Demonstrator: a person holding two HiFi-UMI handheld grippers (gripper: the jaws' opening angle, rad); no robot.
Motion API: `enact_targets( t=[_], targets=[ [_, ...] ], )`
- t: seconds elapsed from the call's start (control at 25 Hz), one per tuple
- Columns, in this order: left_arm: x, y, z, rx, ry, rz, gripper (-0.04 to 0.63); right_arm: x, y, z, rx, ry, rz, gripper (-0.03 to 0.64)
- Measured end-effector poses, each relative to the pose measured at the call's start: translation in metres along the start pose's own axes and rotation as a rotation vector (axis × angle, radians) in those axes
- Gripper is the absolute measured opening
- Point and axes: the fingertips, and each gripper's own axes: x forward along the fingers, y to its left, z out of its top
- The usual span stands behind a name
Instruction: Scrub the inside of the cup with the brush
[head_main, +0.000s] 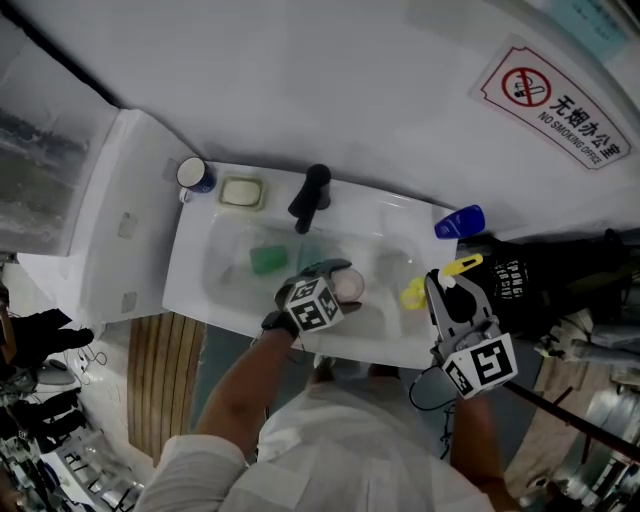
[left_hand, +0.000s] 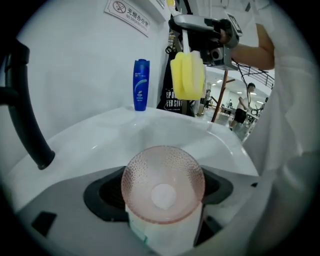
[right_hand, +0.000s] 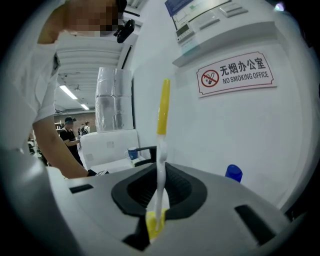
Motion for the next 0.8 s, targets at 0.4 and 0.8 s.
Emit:
enact_targets(
  t=[0.4,0.8],
  targets=[
    [-0.062,-0.019,0.072,0.107,0.008,-0.016,0.385,0.005,0.046,0.098,-0.013,-0.208,0.127,0.028],
    [-0.111,-0.039,0.121,0.130,-0.054,-0.049,0.385,0.021,0.125,0.086,-0.105,-0.141,0.429,0.028]
  ],
)
